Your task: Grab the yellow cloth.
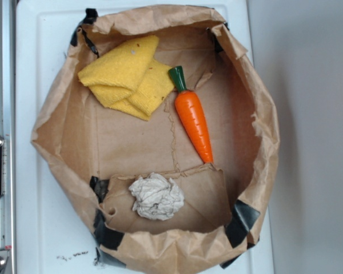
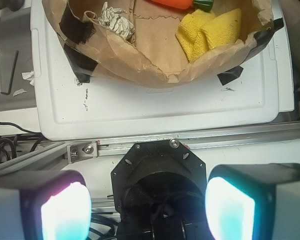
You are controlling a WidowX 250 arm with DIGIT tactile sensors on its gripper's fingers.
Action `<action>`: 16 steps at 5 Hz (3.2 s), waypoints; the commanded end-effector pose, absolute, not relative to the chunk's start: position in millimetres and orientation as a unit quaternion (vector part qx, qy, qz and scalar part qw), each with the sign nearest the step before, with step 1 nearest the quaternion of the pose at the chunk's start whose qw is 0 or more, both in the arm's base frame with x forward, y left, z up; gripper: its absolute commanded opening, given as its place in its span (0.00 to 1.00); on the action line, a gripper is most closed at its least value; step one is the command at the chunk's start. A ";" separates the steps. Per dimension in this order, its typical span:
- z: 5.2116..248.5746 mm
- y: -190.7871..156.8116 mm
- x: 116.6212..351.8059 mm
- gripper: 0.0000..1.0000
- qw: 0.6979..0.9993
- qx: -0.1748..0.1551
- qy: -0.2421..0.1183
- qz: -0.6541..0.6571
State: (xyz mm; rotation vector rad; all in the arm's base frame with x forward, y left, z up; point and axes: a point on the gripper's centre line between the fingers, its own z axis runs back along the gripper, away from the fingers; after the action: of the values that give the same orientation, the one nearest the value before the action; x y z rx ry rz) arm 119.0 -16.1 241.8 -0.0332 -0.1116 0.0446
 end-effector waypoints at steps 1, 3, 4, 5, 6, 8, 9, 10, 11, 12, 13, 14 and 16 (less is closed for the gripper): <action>241.8 -16.1 119.0 1.00 0.998 -0.017 -0.056 0.022; 241.8 -16.1 119.0 1.00 0.998 -0.017 -0.056 0.022; 234.5 -14.4 159.5 1.00 0.997 -0.031 -0.073 -0.008; 228.7 -11.7 195.2 1.00 0.996 -0.030 -0.084 0.017; 221.6 1.7 226.5 1.00 0.994 -0.026 -0.104 0.009; 199.9 54.3 233.6 1.00 0.967 -0.019 -0.178 -0.183; 177.0 80.1 248.7 1.00 0.966 -0.022 -0.162 -0.199; 177.0 80.1 248.7 1.00 0.966 -0.022 -0.162 -0.199; 177.0 80.1 248.7 1.00 0.966 -0.022 -0.162 -0.199; 177.0 80.1 248.7 1.00 0.966 -0.022 -0.162 -0.199; 177.0 80.1 248.7 1.00 0.966 -0.022 -0.162 -0.199; 127.2 80.8 274.6 1.00 0.973 0.031 -0.140 -0.181; 76.8 76.6 287.1 1.00 0.971 0.079 -0.118 -0.194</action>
State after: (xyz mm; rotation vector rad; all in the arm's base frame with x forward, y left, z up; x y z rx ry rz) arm 277.7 83.4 61.9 0.1369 -0.1980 -0.3725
